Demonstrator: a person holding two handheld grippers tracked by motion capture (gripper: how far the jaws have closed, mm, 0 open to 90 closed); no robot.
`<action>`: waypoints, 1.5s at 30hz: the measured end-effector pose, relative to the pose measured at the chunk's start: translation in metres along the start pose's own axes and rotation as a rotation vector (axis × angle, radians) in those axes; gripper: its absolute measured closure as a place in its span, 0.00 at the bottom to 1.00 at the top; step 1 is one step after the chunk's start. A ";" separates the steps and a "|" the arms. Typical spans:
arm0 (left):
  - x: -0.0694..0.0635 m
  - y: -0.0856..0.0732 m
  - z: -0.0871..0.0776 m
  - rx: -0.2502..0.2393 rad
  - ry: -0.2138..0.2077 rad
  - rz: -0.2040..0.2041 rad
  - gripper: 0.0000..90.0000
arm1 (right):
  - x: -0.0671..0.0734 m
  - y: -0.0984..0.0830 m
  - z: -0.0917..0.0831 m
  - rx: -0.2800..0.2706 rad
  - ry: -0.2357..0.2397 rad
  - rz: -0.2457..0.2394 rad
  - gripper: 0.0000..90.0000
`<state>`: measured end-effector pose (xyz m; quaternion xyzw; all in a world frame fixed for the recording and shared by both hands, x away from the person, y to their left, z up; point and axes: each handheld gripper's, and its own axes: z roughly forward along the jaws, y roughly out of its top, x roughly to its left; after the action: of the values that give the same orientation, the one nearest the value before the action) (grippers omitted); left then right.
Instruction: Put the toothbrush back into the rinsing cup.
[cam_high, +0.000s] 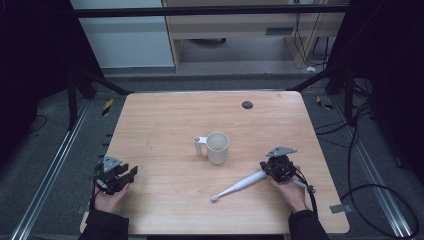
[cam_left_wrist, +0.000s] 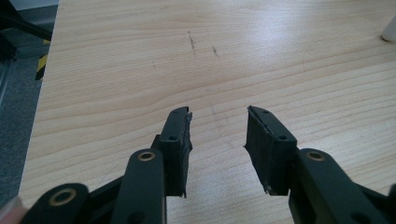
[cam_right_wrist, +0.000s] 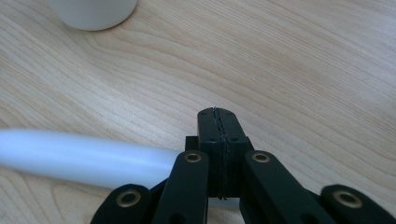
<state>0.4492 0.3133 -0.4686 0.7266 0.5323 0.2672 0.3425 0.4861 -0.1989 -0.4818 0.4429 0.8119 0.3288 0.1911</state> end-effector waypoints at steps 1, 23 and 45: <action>0.000 0.000 0.000 0.000 0.000 0.000 0.66 | 0.000 -0.001 -0.001 -0.001 -0.001 -0.002 1.00; 0.000 0.000 -0.002 -0.005 0.002 0.000 0.66 | 0.005 -0.020 -0.027 0.015 0.006 0.006 1.00; 0.000 0.000 -0.002 0.000 0.005 0.003 0.70 | 0.015 -0.034 -0.040 0.034 0.014 0.002 1.00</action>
<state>0.4476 0.3136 -0.4670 0.7269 0.5319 0.2693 0.3408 0.4333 -0.2141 -0.4778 0.4447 0.8183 0.3181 0.1774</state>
